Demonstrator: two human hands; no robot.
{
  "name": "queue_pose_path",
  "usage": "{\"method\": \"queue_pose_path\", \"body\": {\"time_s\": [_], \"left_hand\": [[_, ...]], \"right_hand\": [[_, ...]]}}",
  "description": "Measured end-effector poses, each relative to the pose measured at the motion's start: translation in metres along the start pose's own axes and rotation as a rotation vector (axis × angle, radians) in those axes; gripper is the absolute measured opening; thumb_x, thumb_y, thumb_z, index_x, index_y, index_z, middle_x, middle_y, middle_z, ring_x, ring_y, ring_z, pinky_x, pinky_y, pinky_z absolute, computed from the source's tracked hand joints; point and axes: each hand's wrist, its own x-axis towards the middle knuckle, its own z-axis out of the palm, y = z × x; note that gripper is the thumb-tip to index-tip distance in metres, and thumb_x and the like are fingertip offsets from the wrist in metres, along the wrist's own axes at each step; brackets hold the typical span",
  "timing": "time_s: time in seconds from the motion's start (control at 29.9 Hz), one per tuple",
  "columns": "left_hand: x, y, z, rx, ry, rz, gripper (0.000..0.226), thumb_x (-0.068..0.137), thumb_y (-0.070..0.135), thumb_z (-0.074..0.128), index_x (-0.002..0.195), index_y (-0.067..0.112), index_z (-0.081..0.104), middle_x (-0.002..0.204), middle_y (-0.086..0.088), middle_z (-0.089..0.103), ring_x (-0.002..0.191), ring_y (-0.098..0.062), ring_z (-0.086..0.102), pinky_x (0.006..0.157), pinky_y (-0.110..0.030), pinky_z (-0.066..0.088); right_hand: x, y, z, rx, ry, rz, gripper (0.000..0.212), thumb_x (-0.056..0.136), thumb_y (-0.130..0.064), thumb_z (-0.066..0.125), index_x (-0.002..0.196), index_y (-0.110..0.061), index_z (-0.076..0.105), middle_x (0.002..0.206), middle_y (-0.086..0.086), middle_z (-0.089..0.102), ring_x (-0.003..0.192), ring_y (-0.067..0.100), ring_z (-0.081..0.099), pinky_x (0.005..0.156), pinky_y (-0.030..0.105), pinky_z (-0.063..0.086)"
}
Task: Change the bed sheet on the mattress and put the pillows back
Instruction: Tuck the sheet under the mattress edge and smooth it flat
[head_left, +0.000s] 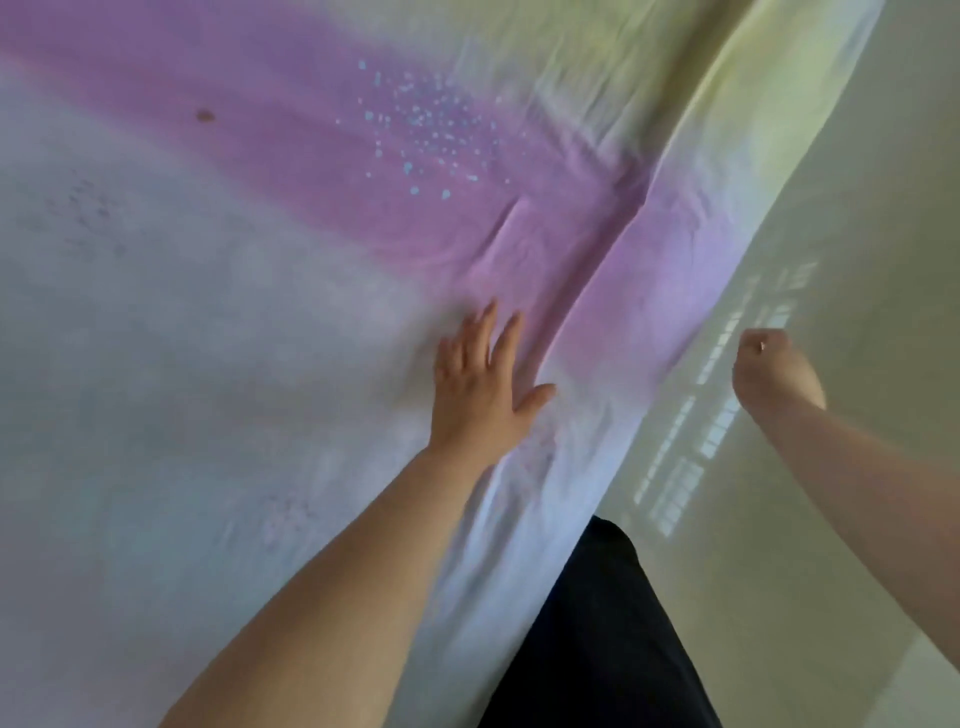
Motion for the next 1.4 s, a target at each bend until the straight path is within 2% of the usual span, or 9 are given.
{"method": "queue_pose_path", "body": {"time_s": [0.13,0.33,0.6,0.87,1.0,1.1,1.2,1.3,1.4], "left_hand": [[0.006,0.026,0.007,0.052,-0.171,0.138,0.089,0.071,0.077,0.041,0.138,0.019,0.036,0.145,-0.005,0.041,0.133,-0.026,0.038,0.101,-0.06,0.036],[0.0,0.035,0.003,-0.069,-0.105,0.108,0.07,0.089,0.059,0.04,0.144,0.015,0.032,0.148,-0.007,0.039,0.125,-0.026,0.049,0.099,-0.041,0.044],[0.048,0.039,-0.002,-0.084,0.065,0.036,0.055,0.093,0.043,0.042,0.141,0.016,0.04,0.147,-0.009,0.041,0.134,-0.03,0.039,0.108,-0.044,0.033],[0.072,0.054,0.018,0.227,-0.321,0.148,0.07,0.087,0.06,0.019,0.151,0.035,0.002,0.161,-0.002,-0.001,0.147,-0.032,-0.001,0.114,-0.055,0.001],[0.068,0.063,0.013,-0.053,-0.259,0.245,0.055,0.09,0.035,0.034,0.142,0.02,0.042,0.15,-0.008,0.039,0.137,-0.028,0.036,0.111,-0.037,0.025],[0.084,0.045,-0.008,-0.264,0.056,0.023,0.031,0.083,0.016,0.04,0.1,0.002,0.063,0.093,-0.018,0.066,0.084,-0.037,0.062,0.071,-0.034,0.037],[0.107,0.014,-0.013,-0.098,0.207,-0.31,0.033,0.087,0.009,0.048,0.116,-0.003,0.057,0.108,-0.022,0.062,0.1,-0.037,0.057,0.084,-0.04,0.04],[0.139,0.006,-0.018,-0.025,0.121,-0.369,0.051,0.089,0.021,0.042,0.136,-0.001,0.046,0.142,-0.022,0.045,0.131,-0.037,0.042,0.109,-0.04,0.029],[0.18,0.02,-0.021,0.025,-0.099,-0.367,0.065,0.089,0.04,0.032,0.149,0.016,0.029,0.157,-0.011,0.022,0.144,-0.032,0.022,0.116,-0.043,0.016]], "right_hand": [[-0.015,-0.041,0.029,0.569,-0.031,0.038,0.059,0.085,-0.064,0.041,0.12,-0.017,0.05,0.113,0.01,0.057,0.102,0.033,0.061,0.088,0.041,0.05],[-0.009,-0.042,0.052,0.582,-0.153,0.127,0.036,0.099,-0.028,0.04,0.073,-0.006,0.052,0.084,0.016,0.054,0.081,0.029,0.054,0.072,0.035,0.043],[-0.033,0.011,0.034,0.29,0.148,0.095,0.032,0.101,-0.039,0.03,0.091,-0.013,0.046,0.103,0.014,0.06,0.079,0.03,0.049,0.067,0.034,0.035],[0.022,-0.007,0.047,0.652,0.055,0.375,0.031,0.099,-0.027,0.04,0.118,-0.004,0.051,0.128,0.021,0.051,0.116,0.034,0.051,0.098,0.037,0.038],[-0.003,-0.072,0.011,0.787,0.541,-0.279,0.032,0.092,-0.011,0.042,0.119,0.002,0.052,0.122,0.018,0.052,0.115,0.031,0.05,0.102,0.029,0.035],[-0.034,-0.144,0.008,0.606,0.185,-0.852,0.04,0.095,-0.014,0.042,0.134,-0.003,0.045,0.136,0.013,0.049,0.128,0.025,0.045,0.109,0.032,0.033],[-0.034,-0.184,0.023,-0.098,-0.149,-1.18,0.055,0.1,-0.037,0.033,0.15,-0.017,0.021,0.156,0.001,0.024,0.146,0.021,0.014,0.118,0.041,0.005],[0.043,-0.181,-0.014,-0.47,0.011,-1.246,0.062,0.097,-0.049,0.032,0.152,-0.025,0.012,0.16,-0.004,0.007,0.148,0.018,0.001,0.115,0.047,-0.011],[0.179,-0.147,-0.101,-0.249,0.192,-0.608,0.057,0.098,-0.036,0.029,0.152,-0.026,0.011,0.16,-0.004,0.005,0.148,0.02,0.001,0.116,0.044,-0.009]]}}
